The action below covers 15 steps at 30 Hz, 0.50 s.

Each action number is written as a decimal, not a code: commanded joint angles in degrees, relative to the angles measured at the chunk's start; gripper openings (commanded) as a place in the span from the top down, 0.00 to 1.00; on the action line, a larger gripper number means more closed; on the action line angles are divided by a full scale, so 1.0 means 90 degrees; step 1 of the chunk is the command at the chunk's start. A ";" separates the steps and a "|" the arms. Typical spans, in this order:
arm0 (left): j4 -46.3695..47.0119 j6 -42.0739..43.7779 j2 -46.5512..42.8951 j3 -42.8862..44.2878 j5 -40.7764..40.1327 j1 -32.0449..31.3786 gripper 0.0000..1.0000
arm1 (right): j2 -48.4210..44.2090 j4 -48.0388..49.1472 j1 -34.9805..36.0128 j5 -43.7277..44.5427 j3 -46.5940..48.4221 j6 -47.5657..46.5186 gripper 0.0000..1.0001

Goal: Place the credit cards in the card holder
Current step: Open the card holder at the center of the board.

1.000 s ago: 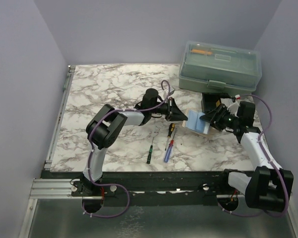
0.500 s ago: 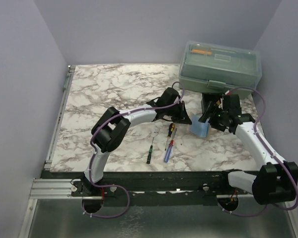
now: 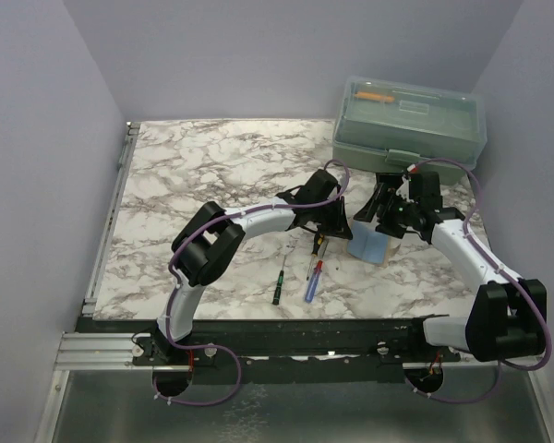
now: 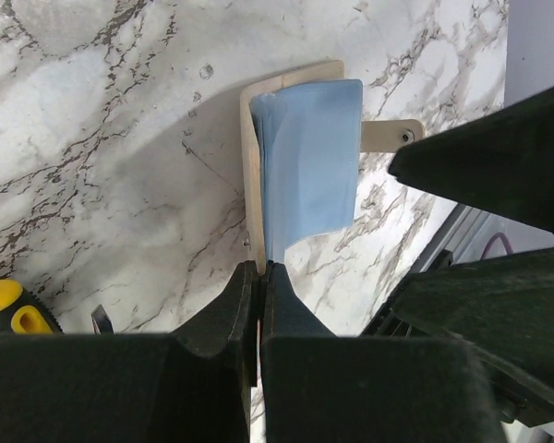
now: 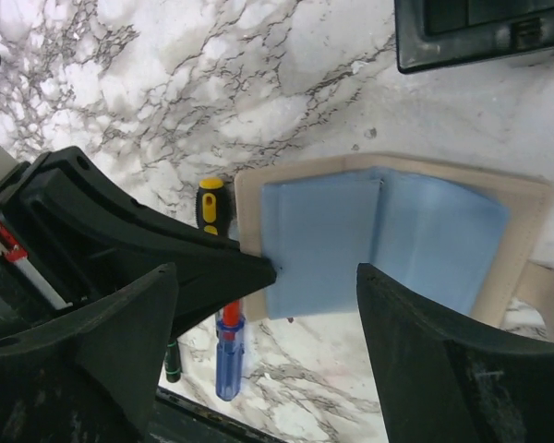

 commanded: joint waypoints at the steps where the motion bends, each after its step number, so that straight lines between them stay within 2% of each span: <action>1: -0.0121 0.0198 -0.0326 0.0013 -0.0211 -0.0041 1.00 | 0.0316 0.0619 0.0021 -0.0522 -0.0167 0.0144 0.22; 11: -0.0094 0.0203 -0.0415 0.0025 -0.0135 -0.0039 1.00 | 0.0841 0.0926 0.0024 -0.0475 -0.0372 -0.0038 0.32; 15: -0.0067 0.0203 -0.0405 0.0060 -0.0082 -0.0037 1.00 | 0.1018 0.1070 0.0024 -0.0451 -0.0434 -0.0076 0.33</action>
